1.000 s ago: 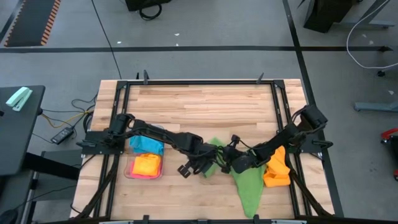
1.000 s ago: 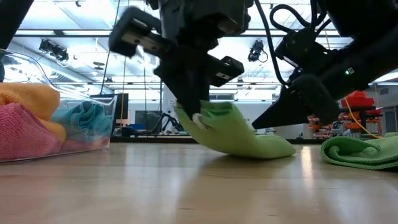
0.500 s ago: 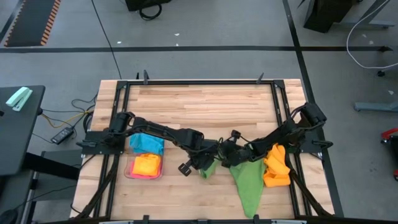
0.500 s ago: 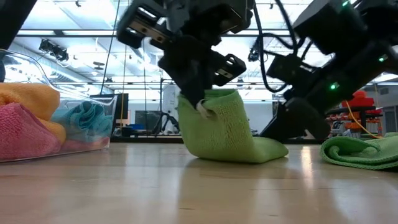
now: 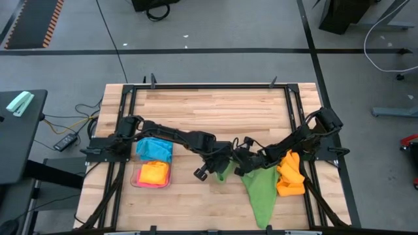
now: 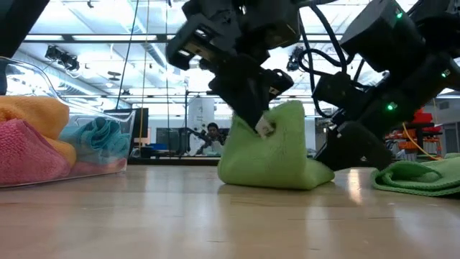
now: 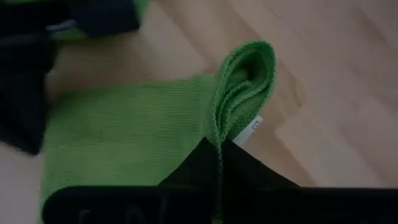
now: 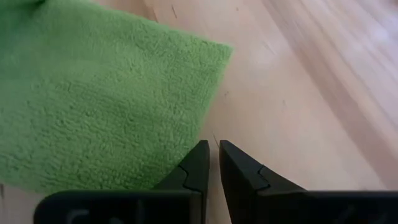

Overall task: Fold microfiber towels
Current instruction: Fold the left green microfiber cloth

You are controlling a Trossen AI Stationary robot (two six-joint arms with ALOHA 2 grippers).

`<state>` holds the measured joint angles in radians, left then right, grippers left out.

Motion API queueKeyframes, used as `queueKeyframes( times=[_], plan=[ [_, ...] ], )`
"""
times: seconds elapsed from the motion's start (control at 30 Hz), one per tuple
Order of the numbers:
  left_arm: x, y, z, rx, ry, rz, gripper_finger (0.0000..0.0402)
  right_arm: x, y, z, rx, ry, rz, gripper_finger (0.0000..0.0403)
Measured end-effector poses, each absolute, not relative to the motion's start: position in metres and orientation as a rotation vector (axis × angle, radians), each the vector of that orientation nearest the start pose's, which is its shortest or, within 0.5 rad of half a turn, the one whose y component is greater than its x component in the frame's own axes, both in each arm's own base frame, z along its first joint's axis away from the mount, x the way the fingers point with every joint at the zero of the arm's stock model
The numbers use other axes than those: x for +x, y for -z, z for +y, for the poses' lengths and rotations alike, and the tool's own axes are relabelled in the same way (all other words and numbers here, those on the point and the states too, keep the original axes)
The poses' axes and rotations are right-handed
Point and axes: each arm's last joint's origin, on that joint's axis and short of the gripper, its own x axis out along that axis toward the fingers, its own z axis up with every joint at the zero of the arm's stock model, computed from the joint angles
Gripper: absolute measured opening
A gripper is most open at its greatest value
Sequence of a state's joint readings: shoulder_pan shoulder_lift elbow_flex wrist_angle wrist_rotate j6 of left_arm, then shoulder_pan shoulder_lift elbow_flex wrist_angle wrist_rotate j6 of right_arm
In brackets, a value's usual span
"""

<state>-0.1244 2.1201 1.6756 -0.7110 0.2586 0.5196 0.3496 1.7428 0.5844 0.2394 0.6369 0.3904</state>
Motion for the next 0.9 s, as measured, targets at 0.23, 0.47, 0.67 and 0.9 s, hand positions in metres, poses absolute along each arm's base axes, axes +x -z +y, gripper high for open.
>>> queueKeyframes(
  times=[0.23,0.47,0.67,0.9],
  plan=[
    [0.446,-0.188,-0.050,0.383,0.557,1.017,0.0037,0.259,-0.088,0.078,-0.029,0.419,0.735,0.0046],
    [0.450,-0.189,-0.035,0.379,0.497,0.999,0.0019,0.259,-0.088,0.078,-0.039,0.408,0.735,0.0046],
    [0.454,-0.190,-0.024,0.397,0.433,0.980,0.0039,0.259,-0.088,0.078,-0.035,0.408,0.735,0.0046],
    [0.456,-0.191,-0.022,0.461,0.393,0.966,0.0019,0.259,-0.088,0.078,-0.030,0.410,0.734,0.0046]
  ],
)
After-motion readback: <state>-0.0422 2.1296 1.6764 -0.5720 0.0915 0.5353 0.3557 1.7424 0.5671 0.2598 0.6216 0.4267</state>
